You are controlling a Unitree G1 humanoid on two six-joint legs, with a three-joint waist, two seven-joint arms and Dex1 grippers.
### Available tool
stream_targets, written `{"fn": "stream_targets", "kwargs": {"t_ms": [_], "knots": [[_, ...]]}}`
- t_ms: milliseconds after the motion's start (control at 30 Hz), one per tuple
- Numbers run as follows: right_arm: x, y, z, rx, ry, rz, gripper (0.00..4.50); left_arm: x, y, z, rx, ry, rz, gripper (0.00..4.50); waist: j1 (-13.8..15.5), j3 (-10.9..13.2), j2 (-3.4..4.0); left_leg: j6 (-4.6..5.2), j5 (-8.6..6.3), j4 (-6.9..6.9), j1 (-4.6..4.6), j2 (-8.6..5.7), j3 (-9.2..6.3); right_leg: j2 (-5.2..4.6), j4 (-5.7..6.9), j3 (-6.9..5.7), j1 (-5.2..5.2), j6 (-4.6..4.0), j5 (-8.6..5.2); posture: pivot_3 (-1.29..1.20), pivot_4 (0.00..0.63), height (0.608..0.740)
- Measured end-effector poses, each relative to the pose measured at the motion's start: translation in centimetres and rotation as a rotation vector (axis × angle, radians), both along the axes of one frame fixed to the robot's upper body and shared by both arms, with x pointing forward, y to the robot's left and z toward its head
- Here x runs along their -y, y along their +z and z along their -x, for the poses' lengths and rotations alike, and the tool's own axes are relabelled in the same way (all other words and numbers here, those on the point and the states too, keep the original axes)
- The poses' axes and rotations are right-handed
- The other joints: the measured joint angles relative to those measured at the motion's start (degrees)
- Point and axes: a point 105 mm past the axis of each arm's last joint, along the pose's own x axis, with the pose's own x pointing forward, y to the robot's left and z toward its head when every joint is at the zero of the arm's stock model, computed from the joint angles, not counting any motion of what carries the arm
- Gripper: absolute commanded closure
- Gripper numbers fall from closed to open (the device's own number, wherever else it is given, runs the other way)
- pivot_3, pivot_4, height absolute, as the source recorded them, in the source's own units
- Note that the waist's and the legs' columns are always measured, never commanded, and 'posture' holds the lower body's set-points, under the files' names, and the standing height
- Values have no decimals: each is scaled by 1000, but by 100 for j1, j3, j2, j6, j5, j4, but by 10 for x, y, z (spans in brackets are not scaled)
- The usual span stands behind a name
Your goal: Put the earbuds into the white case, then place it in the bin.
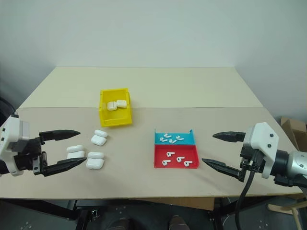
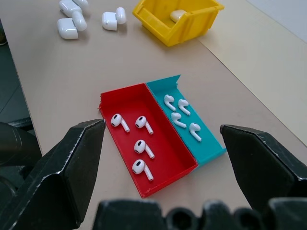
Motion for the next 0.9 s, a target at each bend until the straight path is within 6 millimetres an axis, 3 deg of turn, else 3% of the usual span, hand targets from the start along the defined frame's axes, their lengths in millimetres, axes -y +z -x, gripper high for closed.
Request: {"fn": "stream_targets", "kwargs": {"t_ms": [433, 533, 733, 900], "knots": [[-6, 0, -5, 6, 3, -14, 25, -6, -6, 0, -37, 53, 1, 0, 3, -1, -1, 0, 0, 0, 1, 0, 0, 0, 0, 0, 0, -1, 0, 0, 150, 740], [-9, 0, -7, 9, 9, -22, 25, -12, -12, 0, -109, 82, -77, 0, -9, -2, -6, 0, 0, 0, 1, 0, 2, 0, 2, 2, -2, -2, 0, 0, 150, 740], [-10, 5, -15, 31, -6, -37, 25, -39, -18, -9, -141, 194, -157, 0, -1, -1, -7, 0, 0, 0, 1, 0, 2, 0, 3, 0, -5, -9, -1, 0, 150, 740], [-11, 5, -16, 14, -21, -66, 25, -73, -15, -26, -251, 459, -199, 0, 12, 0, -15, 0, 0, -1, -3, 0, 1, 0, 4, -1, -6, -8, -1, 0, 150, 740]]}}
